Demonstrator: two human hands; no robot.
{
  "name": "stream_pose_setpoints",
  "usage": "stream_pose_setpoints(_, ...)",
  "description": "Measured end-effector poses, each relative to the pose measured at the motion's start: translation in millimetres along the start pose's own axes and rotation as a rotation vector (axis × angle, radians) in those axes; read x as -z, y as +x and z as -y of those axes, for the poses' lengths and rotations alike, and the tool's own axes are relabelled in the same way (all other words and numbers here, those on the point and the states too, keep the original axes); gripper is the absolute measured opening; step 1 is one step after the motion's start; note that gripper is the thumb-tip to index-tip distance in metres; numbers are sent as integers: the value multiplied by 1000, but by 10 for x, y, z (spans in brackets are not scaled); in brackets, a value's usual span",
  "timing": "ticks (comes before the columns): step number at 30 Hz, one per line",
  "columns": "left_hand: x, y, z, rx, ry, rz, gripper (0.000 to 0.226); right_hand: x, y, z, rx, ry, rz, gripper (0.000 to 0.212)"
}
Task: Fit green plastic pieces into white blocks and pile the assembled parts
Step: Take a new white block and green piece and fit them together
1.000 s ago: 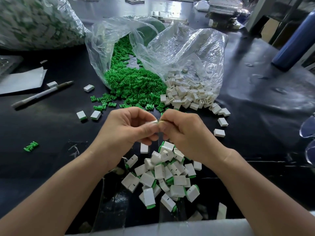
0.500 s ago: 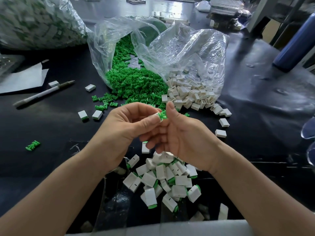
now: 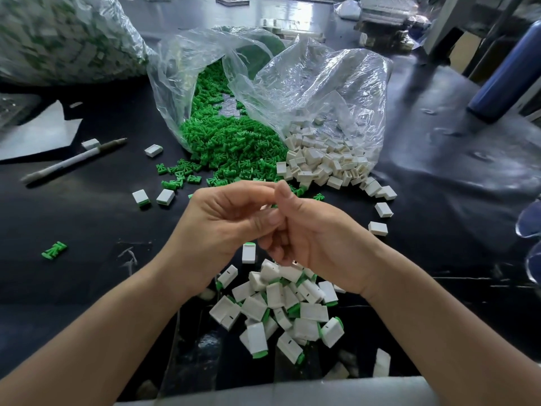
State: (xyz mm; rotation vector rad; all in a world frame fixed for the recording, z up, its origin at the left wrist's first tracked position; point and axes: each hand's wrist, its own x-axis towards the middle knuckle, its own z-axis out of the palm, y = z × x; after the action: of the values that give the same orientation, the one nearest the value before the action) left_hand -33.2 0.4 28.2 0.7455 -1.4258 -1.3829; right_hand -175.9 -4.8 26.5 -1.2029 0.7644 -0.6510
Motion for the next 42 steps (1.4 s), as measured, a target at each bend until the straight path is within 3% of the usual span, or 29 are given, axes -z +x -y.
stream_pose_setpoints(4, 0, 1, 27, 21, -12, -7, 25, -17, -13, 21, 19, 54, 9, 46)
stream_pose_setpoints(15, 22, 4, 31, 74, -17, -35, 30, -20, 1, 8, 52, 68, -9, 35)
stream_pose_setpoints(20, 44, 10, 9, 129, -87, -15, 28, 22, -17, 8, 59, -86, -13, 79)
stream_pose_setpoints(25, 45, 6, 3, 155, -75, -40, 31, 19, -28, 36, 77, -213, -36, 84)
stream_pose_setpoints(31, 61, 13, 1, 192, -59, -14, 23, 18, -18, 36, 56, -247, -79, 74)
stream_pose_setpoints(35, 82, 16, 34, 212, -83, -53, 23, -42, -19, 23, 44, -236, -145, 32)
stream_pose_setpoints(42, 85, 17, 55, 240, -144, -79, 29, -40, 0, -25, 56, -341, -235, 35)
